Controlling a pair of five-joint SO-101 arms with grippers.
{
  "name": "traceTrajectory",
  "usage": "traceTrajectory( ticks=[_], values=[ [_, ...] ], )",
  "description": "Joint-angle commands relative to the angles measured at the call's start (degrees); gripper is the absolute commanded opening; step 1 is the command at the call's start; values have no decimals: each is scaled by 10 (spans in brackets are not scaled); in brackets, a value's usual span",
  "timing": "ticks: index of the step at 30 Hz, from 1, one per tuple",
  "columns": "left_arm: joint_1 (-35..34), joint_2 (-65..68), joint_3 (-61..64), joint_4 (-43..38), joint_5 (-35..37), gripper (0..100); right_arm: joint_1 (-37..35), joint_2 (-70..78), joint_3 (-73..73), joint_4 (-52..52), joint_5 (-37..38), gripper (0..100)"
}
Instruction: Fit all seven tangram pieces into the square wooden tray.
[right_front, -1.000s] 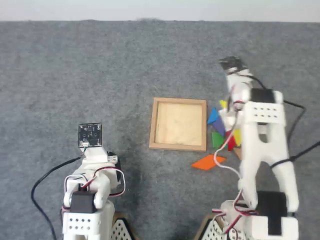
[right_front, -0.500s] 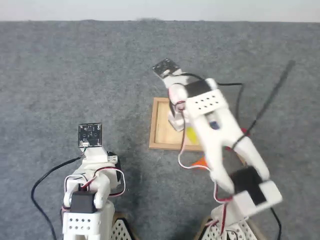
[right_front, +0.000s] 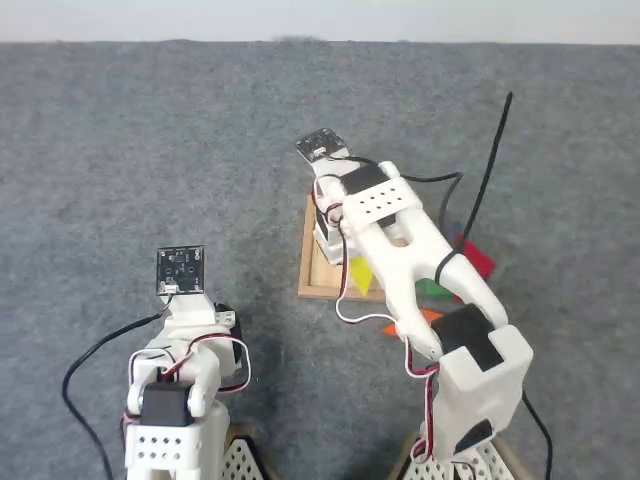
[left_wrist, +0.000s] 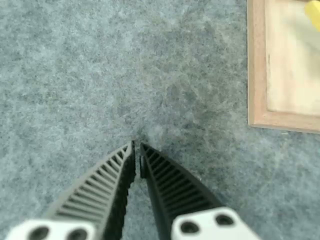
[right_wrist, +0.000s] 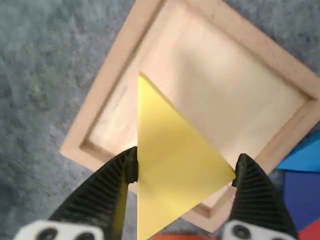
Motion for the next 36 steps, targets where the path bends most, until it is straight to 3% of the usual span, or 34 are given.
traceTrajectory(
  ticks=[1,9,16,19,26,31,36],
  values=[
    [-4,-11,-7,3,-9,14,-14,0,-53,-41,-76,220],
    [-4,-11,-7,3,-9,14,-22,86,-133,-52,-203,220],
    [-4,-11,-7,3,-9,14,-25,128,-171,-52,-258,224],
    [-4,-11,-7,3,-9,14,-29,128,-175,-53,-255,236],
    [-4,-11,-7,3,-9,14,-60,127,-178,-48,-207,420],
    [-4,-11,-7,3,-9,14,-66,116,-179,-47,-188,412],
    [-4,-11,-7,3,-9,14,-15,-7,-120,-58,-135,256]
  ],
)
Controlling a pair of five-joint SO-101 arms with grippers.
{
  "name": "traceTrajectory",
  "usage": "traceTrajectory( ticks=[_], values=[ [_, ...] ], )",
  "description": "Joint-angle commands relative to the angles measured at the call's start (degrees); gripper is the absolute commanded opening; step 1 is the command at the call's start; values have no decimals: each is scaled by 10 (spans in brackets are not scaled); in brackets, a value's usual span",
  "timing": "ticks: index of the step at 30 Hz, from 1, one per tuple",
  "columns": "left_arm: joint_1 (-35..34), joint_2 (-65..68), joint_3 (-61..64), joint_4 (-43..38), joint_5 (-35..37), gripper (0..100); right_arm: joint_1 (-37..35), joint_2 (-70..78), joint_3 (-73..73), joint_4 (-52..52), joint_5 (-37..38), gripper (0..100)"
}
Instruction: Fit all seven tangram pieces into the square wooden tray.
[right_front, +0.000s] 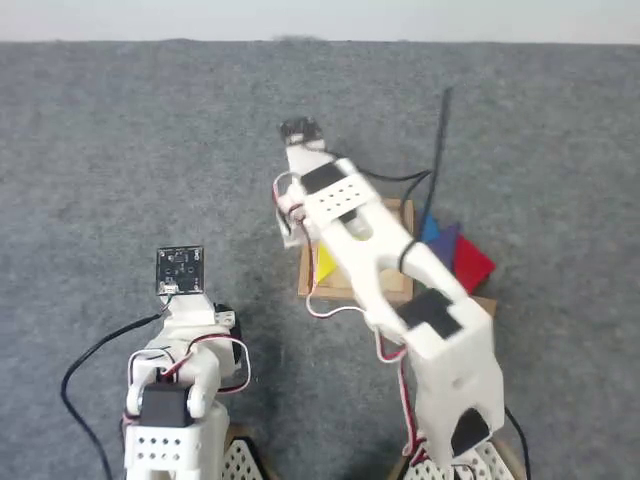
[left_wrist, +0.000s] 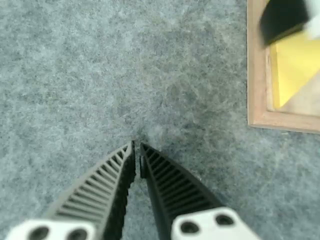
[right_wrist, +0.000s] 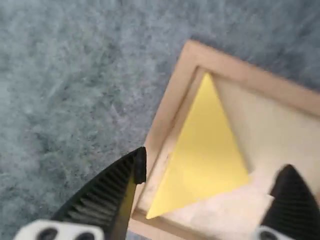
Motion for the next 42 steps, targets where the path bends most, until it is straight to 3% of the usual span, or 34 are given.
traceTrajectory(
  ticks=[1,6,11,27,30,35,42],
  values=[
    [-4,-11,-7,3,-9,14,53,-162,48,-24,44,224],
    [-4,-11,-7,3,-9,14,109,-278,265,-178,111,103],
    [-4,-11,-7,3,-9,14,138,-267,411,-358,169,6],
    [-4,-11,-7,3,-9,14,58,-201,385,-335,211,16],
    [-4,-11,-7,3,-9,14,80,-254,389,-328,211,17],
    [-4,-11,-7,3,-9,14,142,-393,389,-231,213,19],
    [-4,-11,-7,3,-9,14,264,-429,390,-98,214,138]
  ],
)
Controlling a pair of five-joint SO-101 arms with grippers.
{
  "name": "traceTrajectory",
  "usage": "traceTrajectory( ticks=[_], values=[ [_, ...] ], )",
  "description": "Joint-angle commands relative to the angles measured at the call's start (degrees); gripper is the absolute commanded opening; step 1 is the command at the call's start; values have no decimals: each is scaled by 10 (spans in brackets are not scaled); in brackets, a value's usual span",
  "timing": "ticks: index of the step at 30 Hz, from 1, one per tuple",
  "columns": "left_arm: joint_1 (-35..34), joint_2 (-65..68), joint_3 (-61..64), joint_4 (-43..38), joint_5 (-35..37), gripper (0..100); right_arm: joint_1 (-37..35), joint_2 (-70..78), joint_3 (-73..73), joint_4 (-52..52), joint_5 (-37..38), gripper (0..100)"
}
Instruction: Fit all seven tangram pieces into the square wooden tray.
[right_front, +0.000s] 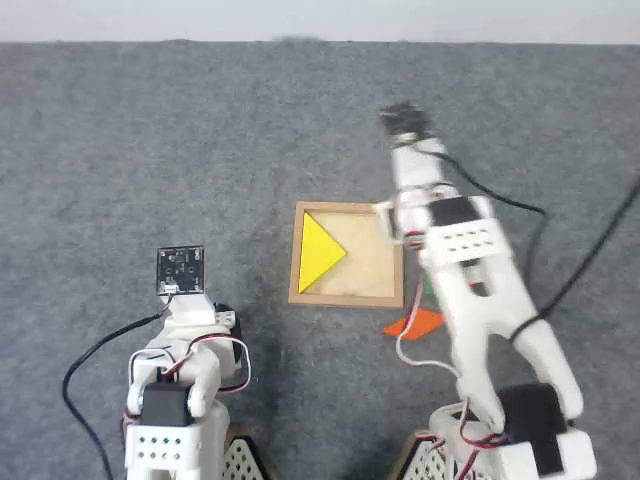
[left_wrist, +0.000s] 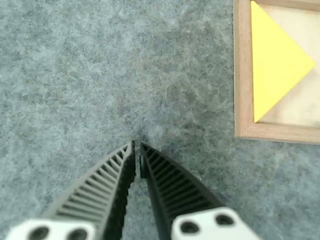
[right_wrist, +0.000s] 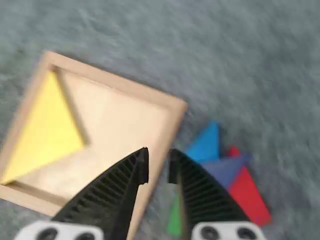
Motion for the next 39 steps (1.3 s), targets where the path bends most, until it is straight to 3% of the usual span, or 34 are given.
traceTrajectory(
  ticks=[1,12,21,27,34,39],
  values=[
    [-4,-11,-7,3,-9,14,78,-17,-14,75,14,139],
    [-4,-11,-7,3,-9,14,145,100,-9,98,130,196],
    [-4,-11,-7,3,-9,14,163,-61,150,40,273,199],
    [-4,-11,-7,3,-9,14,166,-45,117,61,285,287],
    [-4,-11,-7,3,-9,14,167,73,35,59,286,292],
    [-4,-11,-7,3,-9,14,162,137,-19,111,345,298]
  ],
)
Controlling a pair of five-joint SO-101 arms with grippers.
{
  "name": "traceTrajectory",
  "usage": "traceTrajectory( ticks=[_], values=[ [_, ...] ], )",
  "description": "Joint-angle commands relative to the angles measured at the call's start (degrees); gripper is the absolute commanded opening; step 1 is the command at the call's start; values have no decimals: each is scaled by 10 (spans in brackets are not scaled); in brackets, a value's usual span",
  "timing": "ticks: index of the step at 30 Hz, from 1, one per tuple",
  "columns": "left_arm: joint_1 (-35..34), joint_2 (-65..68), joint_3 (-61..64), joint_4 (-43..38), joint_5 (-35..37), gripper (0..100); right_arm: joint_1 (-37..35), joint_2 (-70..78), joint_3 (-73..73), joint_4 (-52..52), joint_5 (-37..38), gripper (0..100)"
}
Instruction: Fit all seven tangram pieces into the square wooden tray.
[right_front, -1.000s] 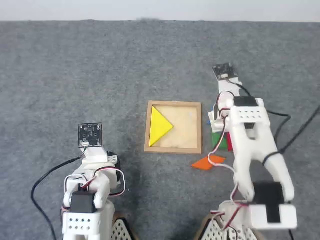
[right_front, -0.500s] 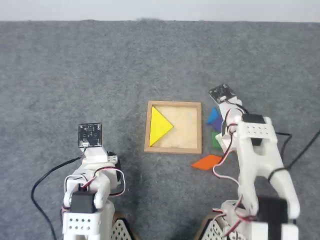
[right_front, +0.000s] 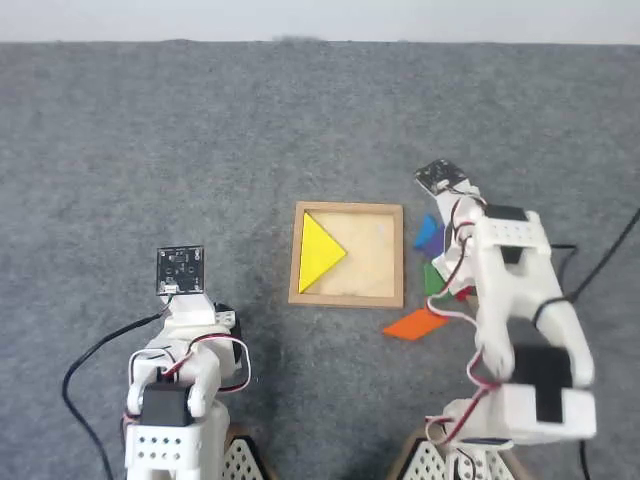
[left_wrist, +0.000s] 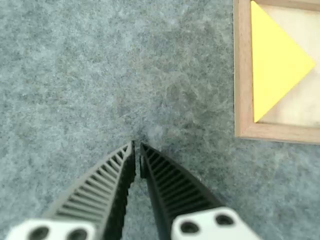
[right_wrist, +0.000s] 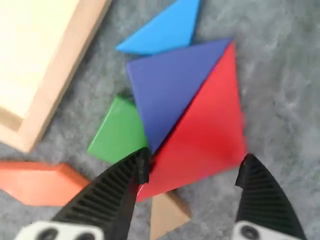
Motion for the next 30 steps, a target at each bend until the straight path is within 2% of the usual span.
traceTrajectory(
  ticks=[1,7,13,19,21,26,30],
  values=[
    [-4,-11,-7,3,-9,14,1,22,-63,50,52,307],
    [-4,-11,-7,3,-9,14,9,58,-81,40,56,330],
    [-4,-11,-7,3,-9,14,36,153,-142,46,56,329],
    [-4,-11,-7,3,-9,14,52,193,-193,113,90,325],
    [-4,-11,-7,3,-9,14,52,197,-192,115,88,279],
    [-4,-11,-7,3,-9,14,76,196,-193,109,13,127],
    [-4,-11,-7,3,-9,14,102,194,-215,93,-4,105]
  ],
)
